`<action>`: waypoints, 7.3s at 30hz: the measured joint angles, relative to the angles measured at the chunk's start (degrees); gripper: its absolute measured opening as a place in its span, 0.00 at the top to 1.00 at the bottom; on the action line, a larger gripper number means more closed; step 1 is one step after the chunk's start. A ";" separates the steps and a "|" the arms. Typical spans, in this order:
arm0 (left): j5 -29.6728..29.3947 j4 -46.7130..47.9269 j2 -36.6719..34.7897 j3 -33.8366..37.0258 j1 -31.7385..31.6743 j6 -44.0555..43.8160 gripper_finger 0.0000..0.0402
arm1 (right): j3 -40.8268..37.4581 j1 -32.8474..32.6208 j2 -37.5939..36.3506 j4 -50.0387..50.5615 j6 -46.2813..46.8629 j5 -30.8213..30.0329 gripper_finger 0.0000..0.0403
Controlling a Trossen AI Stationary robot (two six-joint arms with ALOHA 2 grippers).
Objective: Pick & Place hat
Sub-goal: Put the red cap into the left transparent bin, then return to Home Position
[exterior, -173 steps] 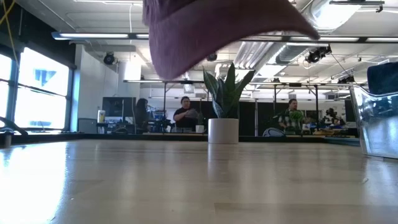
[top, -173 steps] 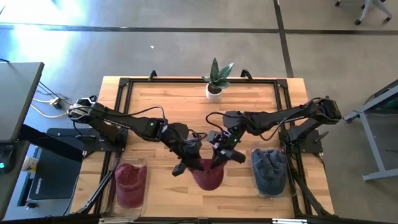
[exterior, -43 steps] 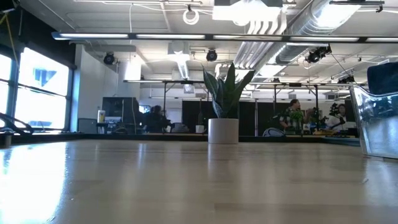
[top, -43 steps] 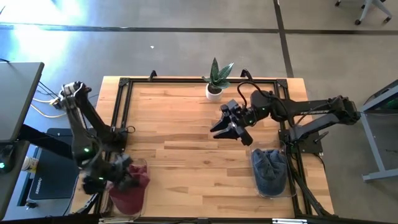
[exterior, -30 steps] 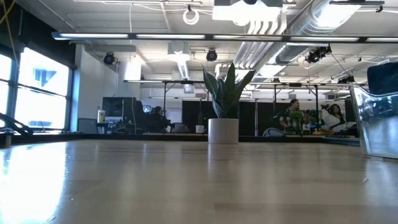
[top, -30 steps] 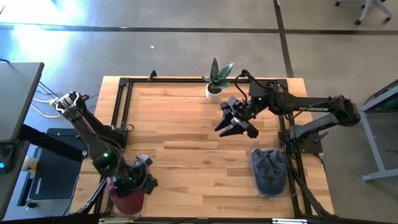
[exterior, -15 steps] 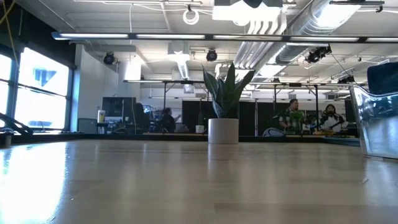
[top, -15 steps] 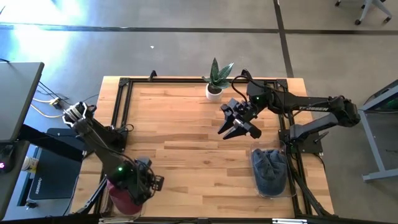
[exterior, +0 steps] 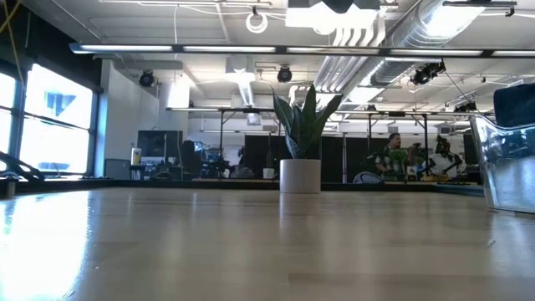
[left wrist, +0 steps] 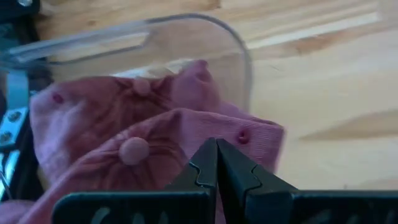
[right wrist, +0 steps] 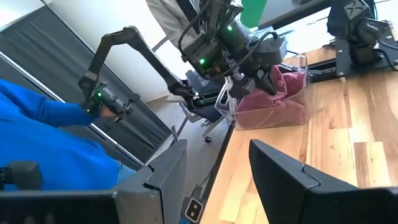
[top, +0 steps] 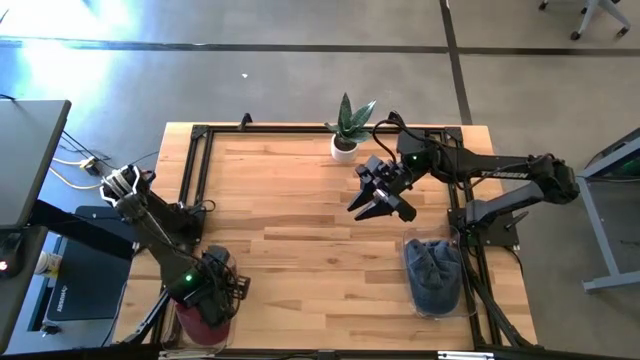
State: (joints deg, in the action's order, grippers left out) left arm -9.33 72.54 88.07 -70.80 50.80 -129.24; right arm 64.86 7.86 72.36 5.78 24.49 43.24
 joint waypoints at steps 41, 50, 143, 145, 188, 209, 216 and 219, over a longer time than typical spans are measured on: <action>-3.69 0.64 8.40 -2.30 -0.58 1.53 1.00 | 0.00 -1.92 0.00 -0.09 2.39 -3.26 0.59; 3.71 9.10 1.05 -12.56 -0.51 1.24 1.00 | 0.00 -1.92 0.00 -0.22 0.67 -3.26 0.59; -5.18 12.41 -6.02 -6.78 4.36 7.81 1.00 | -0.02 1.74 -5.14 4.31 4.39 -7.67 0.59; -15.15 11.74 -5.99 -7.71 4.33 9.07 1.00 | -0.02 3.16 -7.37 7.57 1.86 -7.74 0.59; -19.28 -35.19 -10.00 -7.18 -39.69 87.73 1.00 | -53.96 -8.24 -60.69 -17.69 0.09 -38.42 0.99; -10.22 -53.04 -54.29 34.48 -41.43 88.29 1.00 | -64.28 -8.24 -72.09 -23.53 -2.09 -43.47 1.00; -10.32 -50.83 -62.30 35.05 -41.43 93.69 1.00 | -64.28 -8.40 -72.08 -17.03 -4.84 -46.22 1.00; -10.63 -50.00 -64.51 35.05 -41.43 94.78 1.00 | -64.28 -8.96 -72.04 -14.48 -5.84 -45.70 1.00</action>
State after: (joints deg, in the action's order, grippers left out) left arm -19.97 22.54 23.56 -35.75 9.37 -34.47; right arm 0.58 -1.11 0.32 -8.70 18.65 -2.46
